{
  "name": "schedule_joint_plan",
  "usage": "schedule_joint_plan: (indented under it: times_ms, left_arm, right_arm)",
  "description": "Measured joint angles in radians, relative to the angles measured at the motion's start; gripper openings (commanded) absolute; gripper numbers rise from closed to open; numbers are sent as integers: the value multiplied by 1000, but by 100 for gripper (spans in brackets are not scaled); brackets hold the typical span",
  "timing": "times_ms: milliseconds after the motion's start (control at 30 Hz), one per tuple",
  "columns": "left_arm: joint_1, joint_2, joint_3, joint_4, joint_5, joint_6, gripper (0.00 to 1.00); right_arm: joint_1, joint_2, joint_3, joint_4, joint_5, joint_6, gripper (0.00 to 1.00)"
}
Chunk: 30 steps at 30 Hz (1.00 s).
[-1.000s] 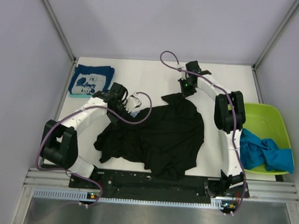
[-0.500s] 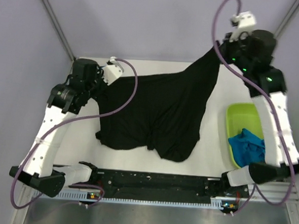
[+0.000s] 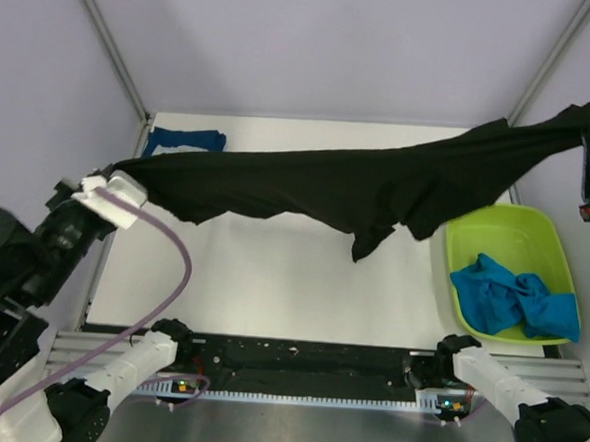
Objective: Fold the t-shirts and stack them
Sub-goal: Flatten out the tshirt
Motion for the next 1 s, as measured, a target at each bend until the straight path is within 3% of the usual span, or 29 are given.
schedule_joint_plan:
  times_ms: [167,300,433,567,800,1000]
  left_arm:
    - [-1,-19,109,-35,55,-3,0]
    - [-1,-17,109,-40,62,-5,0]
    - [-1,-5,26,-15,35,-9,0]
    - [-1,64,-158,89,-28,-6,0]
    - [34,462,-395,390,-92,10,0]
    - [64,838,-414,563,-113,34,0]
  right_arm:
    - [0,-23,77,-19,-22,-2,0]
    - [0,-4,117,-28,-24,-18,0]
    - [0,63,101,-5,-22,-55,0]
    - [-2,257,45,62,-19,-113,0]
    - [-51,772,-80,244,-72,-227,0]
    - [-66,1118,-180,366,-138,-308,0]
